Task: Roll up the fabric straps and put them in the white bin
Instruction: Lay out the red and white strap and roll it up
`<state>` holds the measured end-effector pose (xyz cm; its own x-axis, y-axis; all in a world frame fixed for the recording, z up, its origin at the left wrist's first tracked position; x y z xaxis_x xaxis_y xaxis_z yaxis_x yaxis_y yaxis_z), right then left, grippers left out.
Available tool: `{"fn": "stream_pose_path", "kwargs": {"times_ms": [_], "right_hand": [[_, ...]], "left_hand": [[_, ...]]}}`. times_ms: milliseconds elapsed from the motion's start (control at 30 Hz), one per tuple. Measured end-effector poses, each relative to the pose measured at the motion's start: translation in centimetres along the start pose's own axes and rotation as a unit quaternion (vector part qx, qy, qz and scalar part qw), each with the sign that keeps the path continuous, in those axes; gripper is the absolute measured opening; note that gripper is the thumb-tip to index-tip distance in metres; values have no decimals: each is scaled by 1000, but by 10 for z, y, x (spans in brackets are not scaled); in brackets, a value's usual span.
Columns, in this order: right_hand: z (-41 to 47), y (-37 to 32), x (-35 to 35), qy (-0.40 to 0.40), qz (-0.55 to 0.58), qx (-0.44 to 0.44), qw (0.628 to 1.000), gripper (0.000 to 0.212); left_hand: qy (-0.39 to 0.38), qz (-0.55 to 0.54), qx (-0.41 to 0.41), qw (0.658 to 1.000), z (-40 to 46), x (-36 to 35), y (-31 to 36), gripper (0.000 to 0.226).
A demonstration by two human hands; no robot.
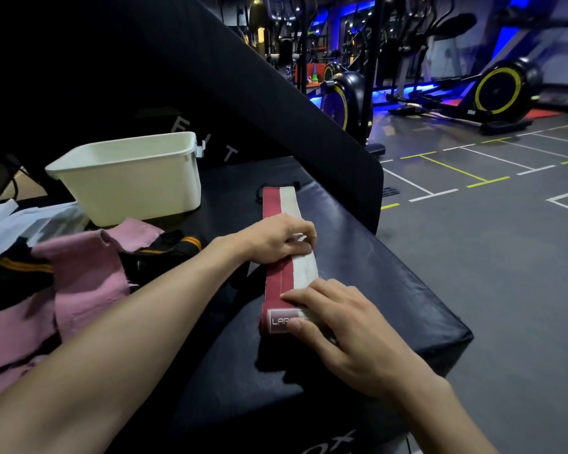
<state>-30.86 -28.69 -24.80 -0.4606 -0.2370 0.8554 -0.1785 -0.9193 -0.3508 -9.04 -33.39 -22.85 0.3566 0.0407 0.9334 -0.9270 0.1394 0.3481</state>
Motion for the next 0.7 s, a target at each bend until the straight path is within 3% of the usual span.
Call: {"fn": "stream_pose_path", "kwargs": {"times_ms": [200, 367, 433, 633, 700], "right_hand": [[1, -1, 1, -2, -14, 1, 1000, 42], [-2, -2, 1, -12, 5, -7, 1000, 45], [-2, -3, 0, -12, 7, -7, 1000, 44], [-5, -7, 0, -15, -2, -5, 1000, 46], [-5, -8, -1, -14, -3, -6, 1000, 46]], "left_hand": [[36, 116, -2, 993, 6, -10, 3, 14], [149, 217, -97, 960, -3, -12, 9, 20], [161, 248, -120, 948, -4, -17, 12, 16], [94, 108, 28, 989, -17, -14, 13, 28], [27, 96, 66, 993, -25, -18, 17, 40]]}}
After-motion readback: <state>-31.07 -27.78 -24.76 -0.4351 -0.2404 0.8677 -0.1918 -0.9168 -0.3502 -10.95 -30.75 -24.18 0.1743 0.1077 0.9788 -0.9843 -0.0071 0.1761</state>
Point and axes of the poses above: each hand's wrist, its own z-axis towards the middle knuckle, its own x-axis out of the back of the hand, y = z × x, the point moved 3 cm from there along z, towards the middle knuckle, and after that the axes turned 3 degrees about -z, right-handed, at the moved point
